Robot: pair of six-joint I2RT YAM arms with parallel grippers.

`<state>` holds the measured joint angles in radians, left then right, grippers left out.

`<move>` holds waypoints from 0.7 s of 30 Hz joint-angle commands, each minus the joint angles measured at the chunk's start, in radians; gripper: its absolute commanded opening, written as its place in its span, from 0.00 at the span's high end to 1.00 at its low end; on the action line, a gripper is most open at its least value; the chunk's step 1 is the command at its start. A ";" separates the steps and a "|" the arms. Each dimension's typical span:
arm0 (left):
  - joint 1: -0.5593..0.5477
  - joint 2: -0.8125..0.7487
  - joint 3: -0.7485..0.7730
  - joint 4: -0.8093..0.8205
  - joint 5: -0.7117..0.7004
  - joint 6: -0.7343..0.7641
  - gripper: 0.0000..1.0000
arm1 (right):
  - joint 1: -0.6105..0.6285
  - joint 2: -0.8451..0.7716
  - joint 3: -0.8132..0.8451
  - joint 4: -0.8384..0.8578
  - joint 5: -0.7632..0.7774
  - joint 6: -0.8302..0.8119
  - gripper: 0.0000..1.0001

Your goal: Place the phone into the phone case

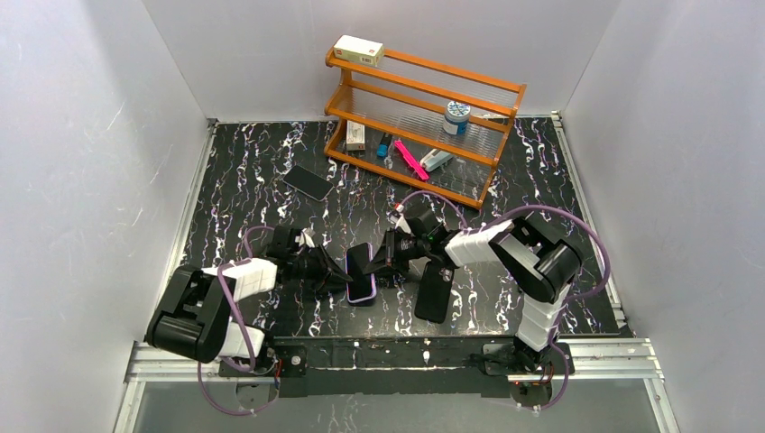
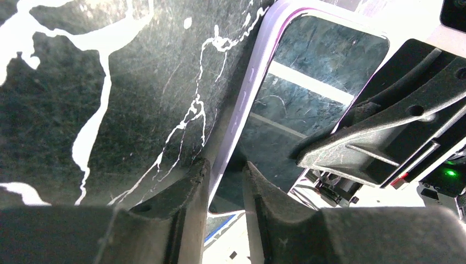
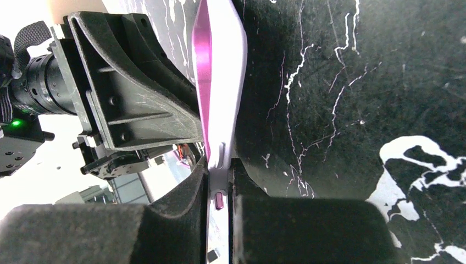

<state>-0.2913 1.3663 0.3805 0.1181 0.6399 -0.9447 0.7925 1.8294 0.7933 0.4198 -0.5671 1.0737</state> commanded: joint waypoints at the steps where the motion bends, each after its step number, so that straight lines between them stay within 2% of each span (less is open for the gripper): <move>1: -0.008 -0.056 0.036 -0.108 0.002 0.033 0.66 | 0.002 -0.085 0.015 0.006 -0.015 0.007 0.99; 5: -0.008 -0.143 0.162 -0.307 -0.019 0.106 0.40 | -0.025 -0.181 0.021 -0.056 0.020 -0.052 0.99; 7: -0.006 -0.200 0.212 -0.330 -0.005 0.111 0.28 | -0.039 -0.243 0.023 -0.099 0.045 -0.085 0.99; 10: -0.006 -0.280 0.247 -0.275 0.035 0.072 0.17 | -0.072 -0.330 0.006 -0.086 0.021 -0.088 0.99; 15: -0.005 -0.347 0.252 -0.131 0.093 -0.042 0.14 | -0.113 -0.468 -0.050 -0.014 -0.014 -0.040 0.99; 21: -0.005 -0.358 0.169 0.218 0.220 -0.244 0.22 | -0.119 -0.584 -0.127 0.225 -0.003 0.052 0.99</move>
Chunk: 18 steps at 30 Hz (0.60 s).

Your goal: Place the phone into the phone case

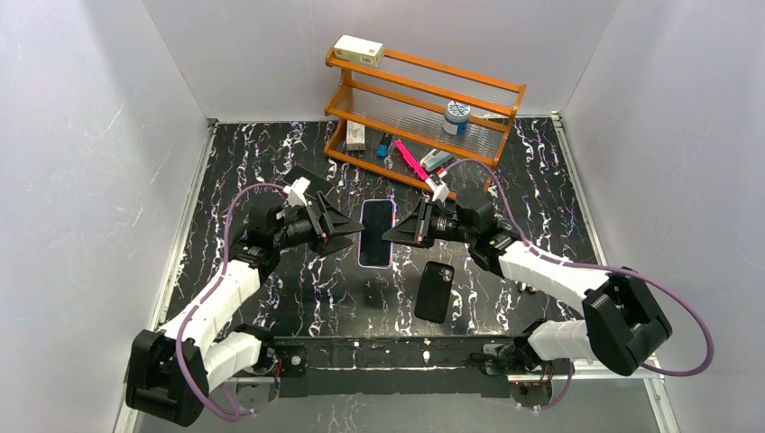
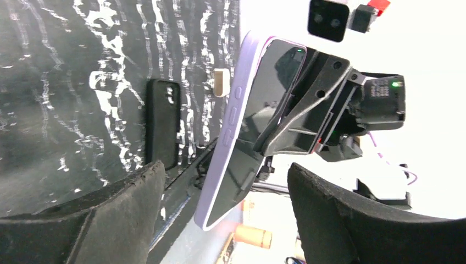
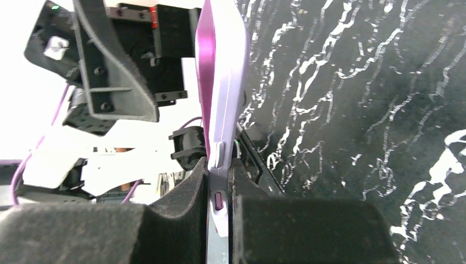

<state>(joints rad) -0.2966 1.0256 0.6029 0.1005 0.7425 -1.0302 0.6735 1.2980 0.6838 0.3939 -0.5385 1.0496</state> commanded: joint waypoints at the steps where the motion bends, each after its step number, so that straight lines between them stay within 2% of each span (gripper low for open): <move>1: 0.001 -0.015 -0.063 0.287 0.130 -0.192 0.24 | 0.000 -0.054 -0.019 0.281 -0.040 0.089 0.99; 7: -0.023 -0.005 -0.094 0.424 0.146 -0.279 0.37 | 0.000 -0.026 0.007 0.350 -0.087 0.139 0.99; 13: -0.111 0.001 -0.112 0.497 0.103 -0.309 0.50 | 0.000 0.012 0.027 0.386 -0.105 0.169 0.99; 14: -0.124 0.007 -0.113 0.504 0.090 -0.309 0.55 | 0.001 0.018 0.032 0.394 -0.114 0.172 0.98; 17: -0.140 0.008 -0.116 0.526 0.060 -0.312 0.88 | 0.001 0.016 0.022 0.404 -0.115 0.173 0.98; 18: -0.141 0.003 -0.118 0.528 0.049 -0.314 0.96 | 0.001 0.007 0.013 0.394 -0.109 0.169 0.95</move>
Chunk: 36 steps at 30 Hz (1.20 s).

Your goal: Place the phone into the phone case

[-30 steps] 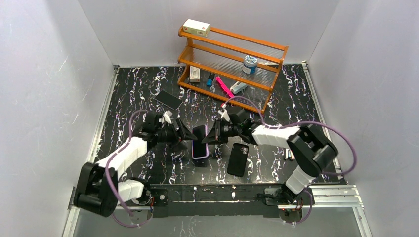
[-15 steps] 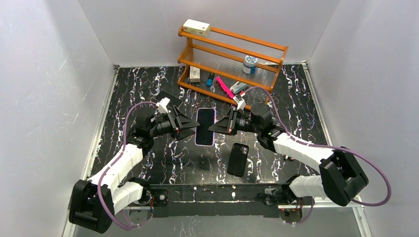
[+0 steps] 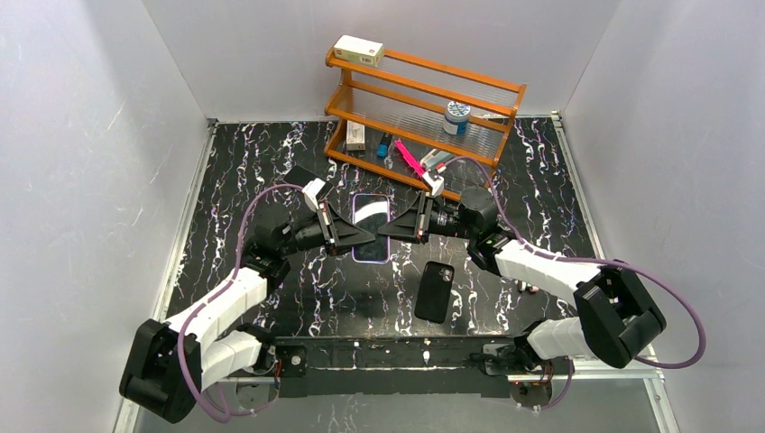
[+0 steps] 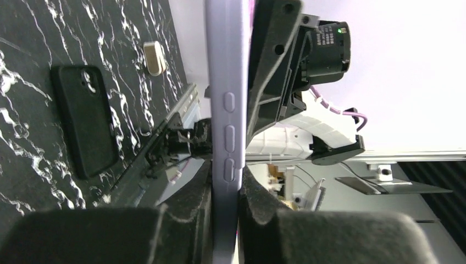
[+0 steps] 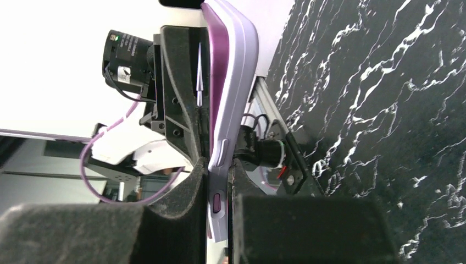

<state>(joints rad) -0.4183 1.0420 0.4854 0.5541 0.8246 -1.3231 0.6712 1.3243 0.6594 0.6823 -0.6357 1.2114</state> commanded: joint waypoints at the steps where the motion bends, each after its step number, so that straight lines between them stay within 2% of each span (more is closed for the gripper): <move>1: -0.019 -0.019 -0.001 0.075 -0.046 -0.023 1.00 | 0.003 -0.027 0.031 0.094 -0.009 0.002 0.90; 5: -0.019 -0.038 0.004 0.076 -0.080 -0.006 1.00 | 0.002 -0.078 0.001 0.008 -0.021 -0.037 0.59; 8: -0.019 -0.044 0.007 0.079 -0.100 0.011 1.00 | 0.003 -0.123 -0.045 -0.017 -0.029 -0.049 0.40; 11: -0.019 -0.057 0.004 0.081 -0.128 0.039 1.00 | 0.004 -0.141 -0.078 -0.031 -0.064 -0.039 0.29; 18: -0.019 -0.073 -0.025 0.094 -0.184 0.113 1.00 | 0.004 -0.133 -0.083 -0.032 -0.084 -0.030 0.33; 29: -0.019 -0.066 -0.045 0.131 -0.180 0.099 1.00 | 0.005 -0.034 -0.036 0.031 -0.095 0.022 0.29; 36: -0.019 -0.074 -0.051 0.142 -0.189 0.102 1.00 | 0.005 -0.018 -0.042 0.041 -0.104 0.055 0.36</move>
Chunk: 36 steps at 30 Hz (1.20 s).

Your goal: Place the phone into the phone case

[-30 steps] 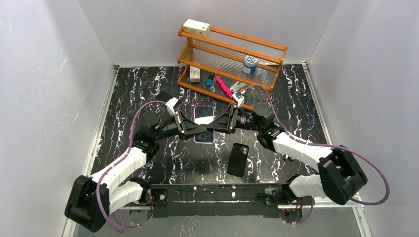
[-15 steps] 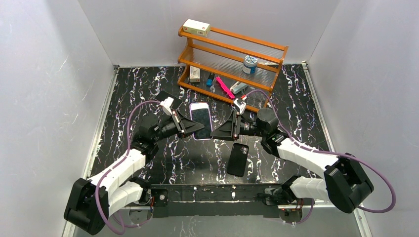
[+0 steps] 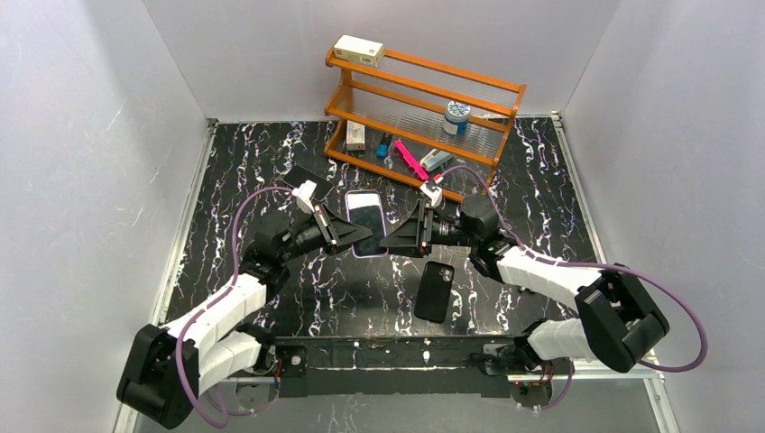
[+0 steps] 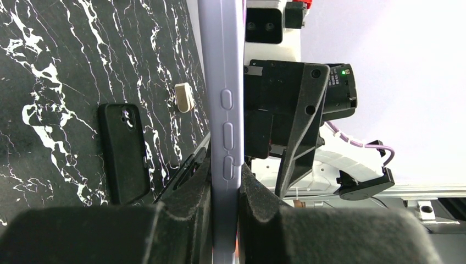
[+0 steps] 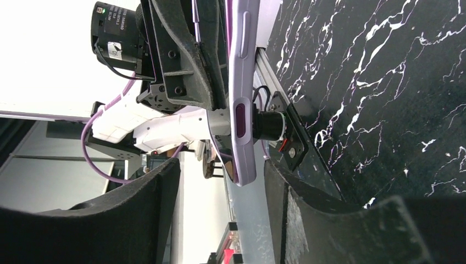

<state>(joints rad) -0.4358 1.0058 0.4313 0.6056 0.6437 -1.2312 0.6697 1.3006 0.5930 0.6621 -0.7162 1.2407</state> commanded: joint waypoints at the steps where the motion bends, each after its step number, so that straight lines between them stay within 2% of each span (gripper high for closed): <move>1: -0.001 -0.038 0.003 0.091 -0.012 0.014 1.00 | 0.007 0.007 0.024 0.061 -0.024 0.035 0.39; 7: -0.001 -0.028 0.019 0.056 -0.013 0.068 1.00 | 0.007 0.008 0.015 0.135 -0.030 0.135 0.81; 10: -0.002 -0.041 0.065 -0.126 -0.017 0.224 1.00 | 0.005 0.003 -0.006 0.149 0.003 0.212 0.95; 13: -0.002 -0.066 0.110 -0.317 -0.047 0.386 1.00 | 0.005 0.026 -0.037 0.251 -0.008 0.312 0.99; 16: -0.003 -0.080 0.111 -0.304 -0.011 0.384 1.00 | 0.005 0.034 -0.055 0.327 -0.013 0.343 0.99; 19: -0.002 -0.079 0.099 -0.217 0.053 0.298 1.00 | 0.005 -0.007 -0.030 0.205 0.000 0.236 0.78; 21: -0.002 -0.080 0.087 -0.156 0.087 0.243 1.00 | 0.006 -0.057 -0.006 0.080 0.031 0.132 0.59; 23: -0.002 -0.083 0.083 -0.099 0.138 0.209 1.00 | 0.006 -0.101 0.027 -0.054 0.072 0.040 0.37; 25: -0.003 -0.090 0.085 -0.076 0.178 0.195 1.00 | 0.004 -0.133 0.066 -0.151 0.090 -0.034 0.25; 31: -0.003 -0.105 0.080 -0.042 0.272 0.209 1.00 | -0.013 -0.184 0.148 -0.324 0.116 -0.180 0.03; 36: -0.004 -0.100 0.081 0.013 0.339 0.186 1.00 | -0.026 -0.169 0.236 -0.410 0.101 -0.248 0.01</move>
<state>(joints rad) -0.4400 0.9340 0.4999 0.5041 0.8780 -1.0336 0.6552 1.1275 0.7418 0.3550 -0.6231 1.0966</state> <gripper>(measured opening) 0.140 0.984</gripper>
